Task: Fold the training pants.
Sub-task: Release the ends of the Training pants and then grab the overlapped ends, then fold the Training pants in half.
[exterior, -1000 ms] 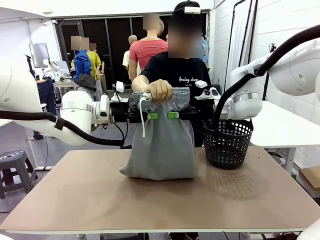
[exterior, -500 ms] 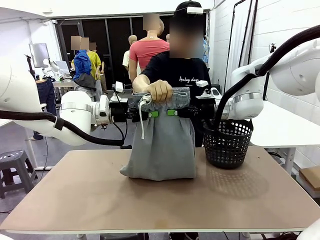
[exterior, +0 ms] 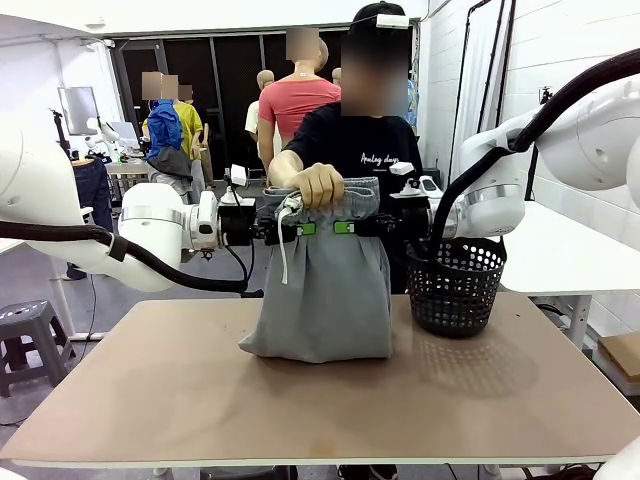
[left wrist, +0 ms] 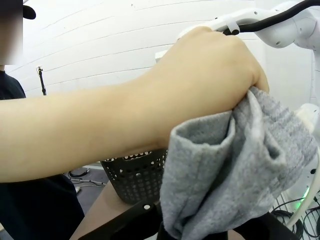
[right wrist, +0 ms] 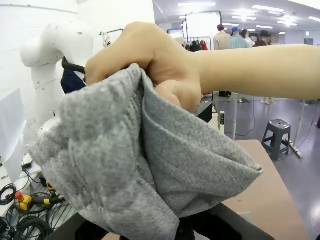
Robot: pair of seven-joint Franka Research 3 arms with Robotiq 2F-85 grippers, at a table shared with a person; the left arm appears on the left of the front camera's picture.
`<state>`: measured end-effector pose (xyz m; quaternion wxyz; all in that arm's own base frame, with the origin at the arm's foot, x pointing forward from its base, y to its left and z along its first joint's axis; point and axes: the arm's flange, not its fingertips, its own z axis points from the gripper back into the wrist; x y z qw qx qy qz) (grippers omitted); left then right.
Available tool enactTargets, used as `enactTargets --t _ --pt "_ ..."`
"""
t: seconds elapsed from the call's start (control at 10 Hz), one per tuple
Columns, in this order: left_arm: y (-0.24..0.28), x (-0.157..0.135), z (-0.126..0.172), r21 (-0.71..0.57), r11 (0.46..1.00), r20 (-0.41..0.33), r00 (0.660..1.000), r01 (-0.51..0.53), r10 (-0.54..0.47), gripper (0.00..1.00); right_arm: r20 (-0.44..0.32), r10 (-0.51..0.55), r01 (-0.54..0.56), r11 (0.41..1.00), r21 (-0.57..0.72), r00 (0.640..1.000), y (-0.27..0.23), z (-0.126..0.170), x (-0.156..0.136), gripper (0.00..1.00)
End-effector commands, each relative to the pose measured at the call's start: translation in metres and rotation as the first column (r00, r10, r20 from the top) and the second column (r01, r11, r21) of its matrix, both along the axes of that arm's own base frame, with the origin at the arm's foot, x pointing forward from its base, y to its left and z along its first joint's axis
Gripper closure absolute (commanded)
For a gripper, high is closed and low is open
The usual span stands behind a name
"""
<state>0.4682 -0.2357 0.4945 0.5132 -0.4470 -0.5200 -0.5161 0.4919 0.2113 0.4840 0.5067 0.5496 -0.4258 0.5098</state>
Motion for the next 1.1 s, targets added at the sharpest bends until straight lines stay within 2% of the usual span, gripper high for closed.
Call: enactTargets --t 0.0,1.0 --pt "-0.0009 -0.0006 0.0003 0.0 1.0 0.001 1.0 0.002 -0.002 1.0 -0.012 0.0 0.0 1.0 0.017 1.0 -0.0011 -0.0014 -0.0034 1.0" --pt "-0.0009 -0.0006 0.0003 0.0 1.0 0.001 1.0 0.002 -0.002 1.0 -0.012 0.0 0.0 1.0 0.017 1.0 -0.0011 -0.0014 -0.0034 1.0"
